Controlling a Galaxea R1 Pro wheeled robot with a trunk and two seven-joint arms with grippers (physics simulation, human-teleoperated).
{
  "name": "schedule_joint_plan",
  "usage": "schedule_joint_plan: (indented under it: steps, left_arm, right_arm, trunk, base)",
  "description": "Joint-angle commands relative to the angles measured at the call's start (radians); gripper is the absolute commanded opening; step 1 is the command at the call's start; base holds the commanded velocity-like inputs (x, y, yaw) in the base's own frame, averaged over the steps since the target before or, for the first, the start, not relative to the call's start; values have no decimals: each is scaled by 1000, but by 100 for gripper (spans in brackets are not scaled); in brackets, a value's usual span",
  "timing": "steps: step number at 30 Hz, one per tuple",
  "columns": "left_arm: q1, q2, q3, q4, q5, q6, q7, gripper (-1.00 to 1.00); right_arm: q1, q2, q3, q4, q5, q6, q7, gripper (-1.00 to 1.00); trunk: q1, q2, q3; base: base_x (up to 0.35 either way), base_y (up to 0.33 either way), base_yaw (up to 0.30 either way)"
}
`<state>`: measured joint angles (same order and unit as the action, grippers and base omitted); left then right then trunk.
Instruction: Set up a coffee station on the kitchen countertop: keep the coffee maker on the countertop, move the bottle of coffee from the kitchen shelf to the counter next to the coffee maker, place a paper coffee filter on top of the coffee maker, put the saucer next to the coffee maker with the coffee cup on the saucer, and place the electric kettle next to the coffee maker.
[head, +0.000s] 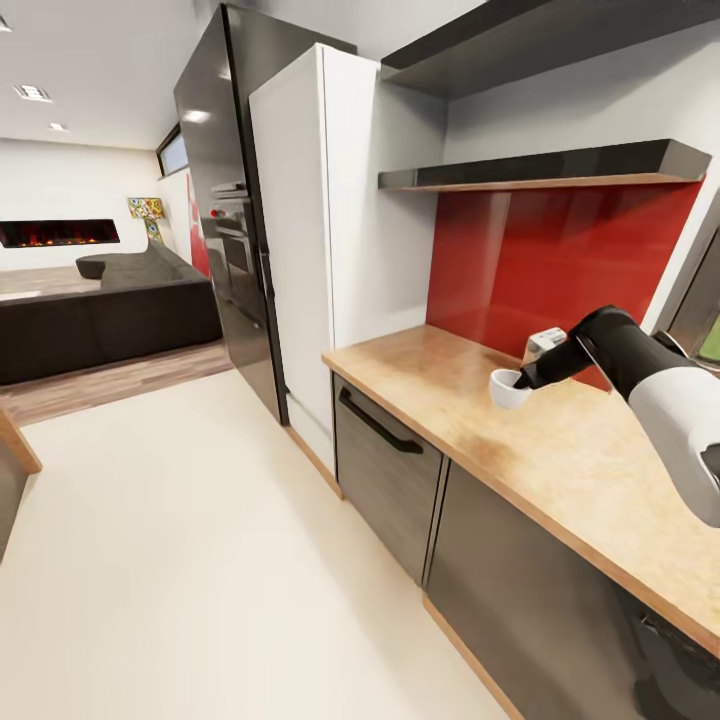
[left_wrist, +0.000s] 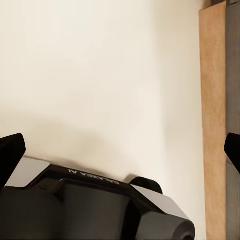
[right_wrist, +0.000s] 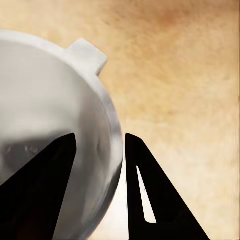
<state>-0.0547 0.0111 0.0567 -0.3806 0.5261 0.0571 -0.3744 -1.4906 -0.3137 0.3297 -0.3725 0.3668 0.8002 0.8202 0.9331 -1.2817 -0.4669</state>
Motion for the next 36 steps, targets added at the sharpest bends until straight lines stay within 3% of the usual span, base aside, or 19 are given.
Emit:
schedule_joint_plan:
  steps: [1,7,14,18,22,31,32,33,36]
  left_arm:
    - [0,0,5,0,6,6,-6,100]
    - [0,0,5,0,6,6,-7,100]
    - [0,0,5,0,6,4,-6,100]
    - [0,0,5,0,6,4,-6,100]
    - [0,0,5,0,6,4,-6,100]
    - [0,0,5,1,6,4,-6,100]
    - [0,0,5,0,6,4,-6,100]
    - [0,0,5,0,6,3,-6,100]
    - [0,0,5,0,6,3,-6,100]
  right_arm:
    - [0,-1,2,-6,11,3,9,-100]
    - [0,-1,2,-21,11,9,10,-100]
    - [0,-2,3,-24,10,9,12,-100]
    - [0,-18,2,-26,9,6,66,-100]
    - [0,-56,2,-73,10,2,175,-100]
    - [13,-147,1,-170,9,3,225,-100]
    - [63,-192,0,-265,9,6,228,-100]
    - [93,-211,0,-324,9,8,228,-100]
    - [161,-238,-1,-451,8,46,235,-100]
  trunk:
    - [-4,7,2]
    - [-4,7,2]
    - [-4,7,9]
    - [-4,7,13]
    - [-4,7,17]
    - [-4,7,27]
    - [-4,7,28]
    - [-4,7,29]
    - [-4,7,32]
  base:
    - [0,0,0]
    - [0,0,0]
    - [0,0,-228]
    - [0,0,-234]
    - [0,0,-226]
    - [0,0,-216]
    - [0,0,-214]
    - [0,0,-213]
    - [0,0,-214]
